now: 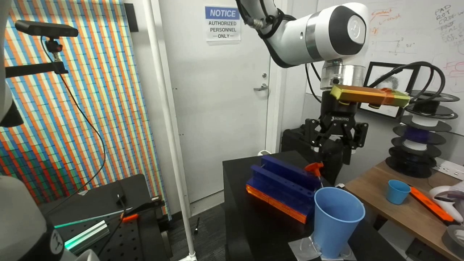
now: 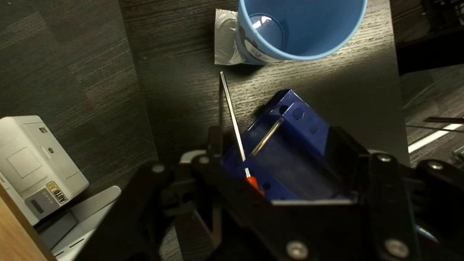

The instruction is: Pick up the orange object and put it in the blue cup.

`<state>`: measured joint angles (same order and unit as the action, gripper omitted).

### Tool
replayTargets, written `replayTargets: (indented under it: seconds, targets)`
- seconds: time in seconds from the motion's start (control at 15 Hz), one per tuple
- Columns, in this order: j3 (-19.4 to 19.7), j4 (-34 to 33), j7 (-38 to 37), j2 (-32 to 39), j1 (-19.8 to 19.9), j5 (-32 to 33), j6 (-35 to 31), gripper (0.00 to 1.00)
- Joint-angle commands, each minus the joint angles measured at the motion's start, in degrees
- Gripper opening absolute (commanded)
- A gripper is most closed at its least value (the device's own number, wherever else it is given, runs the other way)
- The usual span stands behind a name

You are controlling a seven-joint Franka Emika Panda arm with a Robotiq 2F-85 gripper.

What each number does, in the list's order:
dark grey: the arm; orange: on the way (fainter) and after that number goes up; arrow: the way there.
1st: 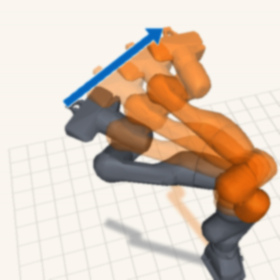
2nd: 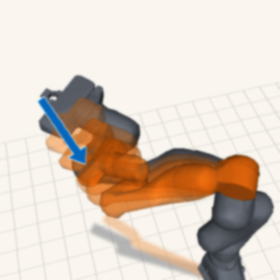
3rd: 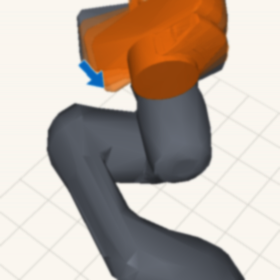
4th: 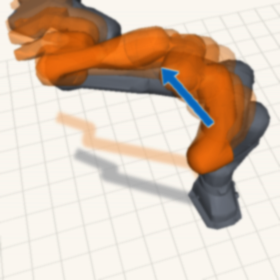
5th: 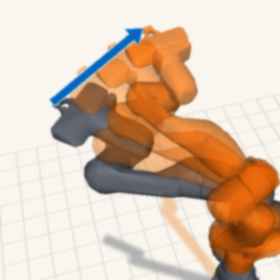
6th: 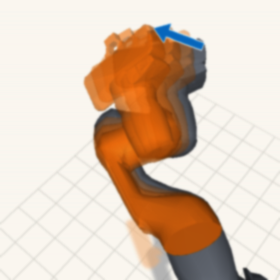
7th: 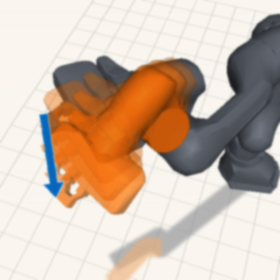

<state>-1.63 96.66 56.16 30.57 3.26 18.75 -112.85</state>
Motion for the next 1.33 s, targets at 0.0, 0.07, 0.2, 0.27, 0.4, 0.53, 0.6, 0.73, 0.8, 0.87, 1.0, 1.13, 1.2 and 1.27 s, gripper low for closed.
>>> replayTargets:
  seconds: [0.0,0.07,0.2,0.27,0.4,0.53,0.6,0.73,0.8,0.87,1.0,1.13,1.2,1.27]
  targets:
    - [0.06,-0.12,0.03,0.12,-0.07,-0.05,0.12,0.74]
    - [0.06,-0.12,0.02,0.16,-0.07,-0.05,0.12,0.74]
    - [0.37,-3.20,1.22,1.89,-1.83,3.83,1.34,0.96]
    - [0.37,-5.29,1.82,3.44,-2.94,6.12,1.88,1.00]
    - [0.21,-8.76,2.53,6.21,-5.55,10.45,3.07,1.00]
    - [0.42,-12.36,3.01,9.41,-8.23,14.54,3.56,1.00]
    - [0.42,-13.97,3.36,10.81,-9.38,16.01,3.72,1.00]
    - [-0.12,-15.85,3.79,12.96,-10.75,17.67,3.42,1.00]
    - [0.03,-16.13,3.14,13.58,-11.65,18.51,3.75,1.00]
    - [0.14,-16.31,2.56,14.23,-12.24,18.90,4.37,1.00]
    - [0.43,-16.69,1.38,15.65,-13.20,19.59,6.57,1.00]
    - [0.07,-16.45,1.40,16.42,-13.36,19.63,8.23,1.00]
    - [0.15,-16.52,0.97,16.87,-13.57,19.80,8.93,1.00]
    - [0.08,-16.43,0.75,17.08,-13.68,19.74,9.64,1.00]
